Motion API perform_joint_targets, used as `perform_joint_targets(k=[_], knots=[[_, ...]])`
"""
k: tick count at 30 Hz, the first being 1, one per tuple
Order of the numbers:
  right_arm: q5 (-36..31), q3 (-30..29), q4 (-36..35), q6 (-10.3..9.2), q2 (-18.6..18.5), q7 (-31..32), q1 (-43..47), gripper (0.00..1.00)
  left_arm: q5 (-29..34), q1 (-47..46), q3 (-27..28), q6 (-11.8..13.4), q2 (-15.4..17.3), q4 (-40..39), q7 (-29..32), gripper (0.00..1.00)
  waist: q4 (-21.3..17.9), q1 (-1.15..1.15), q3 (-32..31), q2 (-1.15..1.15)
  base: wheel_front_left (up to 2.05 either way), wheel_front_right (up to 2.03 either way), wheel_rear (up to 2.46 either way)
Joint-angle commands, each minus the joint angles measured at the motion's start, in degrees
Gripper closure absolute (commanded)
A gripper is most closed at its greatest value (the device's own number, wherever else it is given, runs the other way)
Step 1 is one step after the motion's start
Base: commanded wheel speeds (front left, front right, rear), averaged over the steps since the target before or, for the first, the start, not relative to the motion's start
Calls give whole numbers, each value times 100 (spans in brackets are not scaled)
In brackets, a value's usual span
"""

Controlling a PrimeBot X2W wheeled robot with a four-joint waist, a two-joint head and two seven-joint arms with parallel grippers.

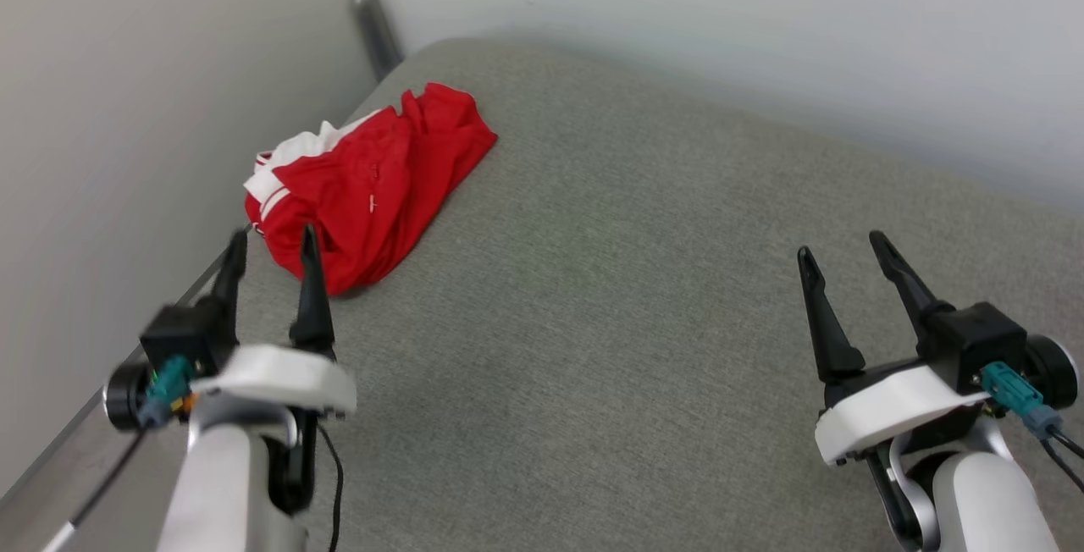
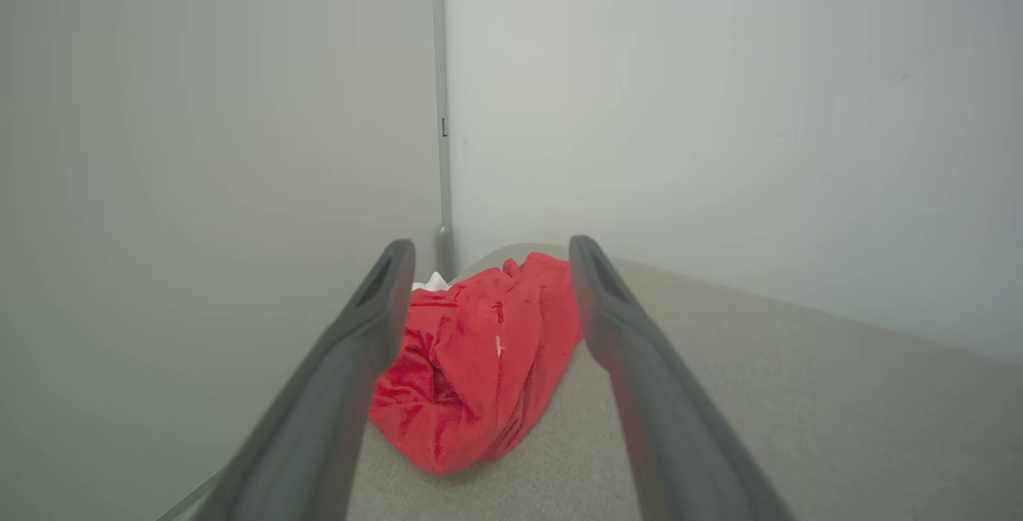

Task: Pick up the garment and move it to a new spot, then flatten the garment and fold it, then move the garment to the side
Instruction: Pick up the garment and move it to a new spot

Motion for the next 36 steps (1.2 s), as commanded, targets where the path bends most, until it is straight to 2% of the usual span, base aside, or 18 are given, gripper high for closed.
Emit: perform_joint_targets(k=[1,6,11,18,26,30,34,35,36], knots=[[-52,20,-54,-2,2,35,-140,0,-25,-300,40,-1,23,35,-14,0,-136,0,166,0,0,0,0],[-178,148,-189,-2,-11,173,-421,0,-188,-1361,213,-76,281,368,20,0,-517,0,602,0,0,0,0],[-212,250,-304,-2,-103,225,-713,0,-442,-2579,281,-207,826,957,599,0,-951,0,1101,0,0,0,0],[-142,315,-449,-2,-170,189,-1042,0,-990,-3581,160,-316,1715,1897,2328,0,-1447,0,1757,0,0,0,0],[-156,304,-413,-2,-166,103,-1260,0,-1730,-3710,-204,-330,2525,2706,4745,0,-1770,0,2252,0,0,0,0],[-139,336,-365,-2,-189,61,-1341,0,-1999,-3552,-131,-307,2649,3051,5599,0,-1870,0,2429,0,0,0,0],[-134,334,-329,-2,-198,25,-1401,0,-2242,-3339,20,-170,2580,3312,6004,0,-1937,0,2542,0,0,0,0],[-140,334,-334,-2,-210,21,-1466,0,-2359,-3166,101,-105,2458,3384,5988,9,-1967,0,2602,0,0,0,0],[-162,323,-347,-2,-218,20,-1478,0,-2358,-3127,102,-95,2432,3373,5937,61,-1970,0,2609,0,0,0,0]])
